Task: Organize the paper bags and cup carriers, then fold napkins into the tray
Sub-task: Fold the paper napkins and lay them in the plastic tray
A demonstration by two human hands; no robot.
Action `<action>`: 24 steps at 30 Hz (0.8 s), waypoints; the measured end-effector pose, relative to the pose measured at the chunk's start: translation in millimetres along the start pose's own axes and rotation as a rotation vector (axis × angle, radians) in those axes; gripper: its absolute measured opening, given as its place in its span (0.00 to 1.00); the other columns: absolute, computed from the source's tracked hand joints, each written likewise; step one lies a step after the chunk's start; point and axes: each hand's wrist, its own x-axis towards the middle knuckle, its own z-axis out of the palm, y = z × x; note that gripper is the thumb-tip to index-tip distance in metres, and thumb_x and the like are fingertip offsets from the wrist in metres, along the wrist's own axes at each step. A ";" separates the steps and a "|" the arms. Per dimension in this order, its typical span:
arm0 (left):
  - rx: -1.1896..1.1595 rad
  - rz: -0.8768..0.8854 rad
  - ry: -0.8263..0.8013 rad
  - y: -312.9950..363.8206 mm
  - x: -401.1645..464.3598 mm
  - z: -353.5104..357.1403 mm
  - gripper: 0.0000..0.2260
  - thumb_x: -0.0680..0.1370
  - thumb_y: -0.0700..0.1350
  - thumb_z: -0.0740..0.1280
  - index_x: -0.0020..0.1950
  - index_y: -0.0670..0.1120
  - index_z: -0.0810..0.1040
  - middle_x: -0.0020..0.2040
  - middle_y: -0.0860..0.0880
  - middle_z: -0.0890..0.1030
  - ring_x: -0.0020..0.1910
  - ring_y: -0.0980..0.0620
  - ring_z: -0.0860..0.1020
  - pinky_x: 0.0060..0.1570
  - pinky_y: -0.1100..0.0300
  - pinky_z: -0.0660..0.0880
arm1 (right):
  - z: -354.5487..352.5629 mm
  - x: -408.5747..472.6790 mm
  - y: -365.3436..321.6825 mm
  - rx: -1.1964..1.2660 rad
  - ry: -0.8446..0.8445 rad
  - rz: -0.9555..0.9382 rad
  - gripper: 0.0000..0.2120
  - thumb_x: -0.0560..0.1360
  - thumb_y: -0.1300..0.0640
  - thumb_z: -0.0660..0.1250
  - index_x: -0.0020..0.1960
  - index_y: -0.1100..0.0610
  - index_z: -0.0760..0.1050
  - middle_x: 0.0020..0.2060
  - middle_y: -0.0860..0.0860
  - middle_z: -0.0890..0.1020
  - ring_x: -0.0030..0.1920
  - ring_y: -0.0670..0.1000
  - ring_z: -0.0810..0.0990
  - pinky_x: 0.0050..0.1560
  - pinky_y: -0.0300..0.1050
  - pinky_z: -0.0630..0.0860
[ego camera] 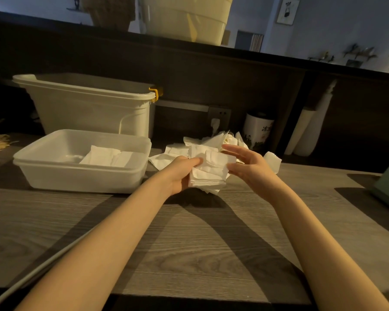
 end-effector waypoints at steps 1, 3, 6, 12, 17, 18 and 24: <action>-0.004 -0.006 0.000 0.0 -0.3 -0.1 0.09 0.80 0.42 0.61 0.58 0.42 0.75 0.43 0.47 0.81 0.41 0.51 0.80 0.33 0.61 0.78 | -1.8 0.1 -0.8 0.009 -0.009 -0.007 0.23 0.73 0.71 0.65 0.60 0.48 0.74 0.62 0.46 0.74 0.64 0.48 0.73 0.65 0.52 0.72; -0.011 -0.012 0.009 0.0 -0.4 -1.2 0.06 0.80 0.42 0.61 0.53 0.43 0.76 0.40 0.47 0.81 0.39 0.51 0.80 0.32 0.62 0.78 | -7.5 -1.1 -4.1 0.130 -0.055 0.001 0.26 0.73 0.74 0.62 0.63 0.49 0.73 0.63 0.46 0.73 0.60 0.44 0.77 0.62 0.47 0.74; -0.013 -0.004 0.026 0.3 -1.2 -1.8 0.06 0.80 0.41 0.60 0.47 0.44 0.75 0.37 0.48 0.81 0.37 0.52 0.80 0.29 0.63 0.77 | -16.6 -3.4 -7.5 0.183 -0.064 -0.016 0.28 0.73 0.77 0.60 0.67 0.52 0.70 0.65 0.48 0.74 0.61 0.49 0.77 0.60 0.44 0.76; 0.015 -0.036 0.006 0.2 -1.3 -1.9 0.05 0.80 0.42 0.61 0.51 0.44 0.76 0.41 0.47 0.81 0.40 0.51 0.80 0.33 0.61 0.77 | -9.9 -4.3 -7.2 0.047 0.008 -0.019 0.23 0.73 0.73 0.64 0.60 0.49 0.75 0.62 0.46 0.76 0.61 0.48 0.77 0.61 0.46 0.75; 0.051 -0.056 -0.011 -0.2 0.0 -2.1 0.12 0.80 0.42 0.61 0.62 0.43 0.72 0.45 0.46 0.81 0.43 0.50 0.80 0.33 0.60 0.77 | -8.1 -4.5 -7.1 0.027 0.071 -0.035 0.14 0.74 0.68 0.67 0.51 0.51 0.79 0.56 0.52 0.79 0.56 0.50 0.80 0.54 0.42 0.78; 0.058 -0.060 -0.016 -0.4 0.4 -1.8 0.13 0.80 0.43 0.62 0.63 0.43 0.72 0.45 0.46 0.81 0.42 0.50 0.80 0.33 0.60 0.77 | -8.3 -4.3 -6.4 0.032 0.085 -0.034 0.12 0.74 0.67 0.67 0.51 0.52 0.79 0.55 0.54 0.80 0.54 0.52 0.80 0.52 0.42 0.79; 0.129 -0.035 -0.088 -2.5 0.5 -1.2 0.13 0.79 0.43 0.62 0.63 0.44 0.70 0.48 0.46 0.80 0.46 0.50 0.80 0.40 0.58 0.78 | -2.7 1.0 -1.0 0.081 0.158 0.035 0.04 0.76 0.58 0.66 0.45 0.57 0.78 0.47 0.54 0.82 0.50 0.53 0.82 0.51 0.45 0.80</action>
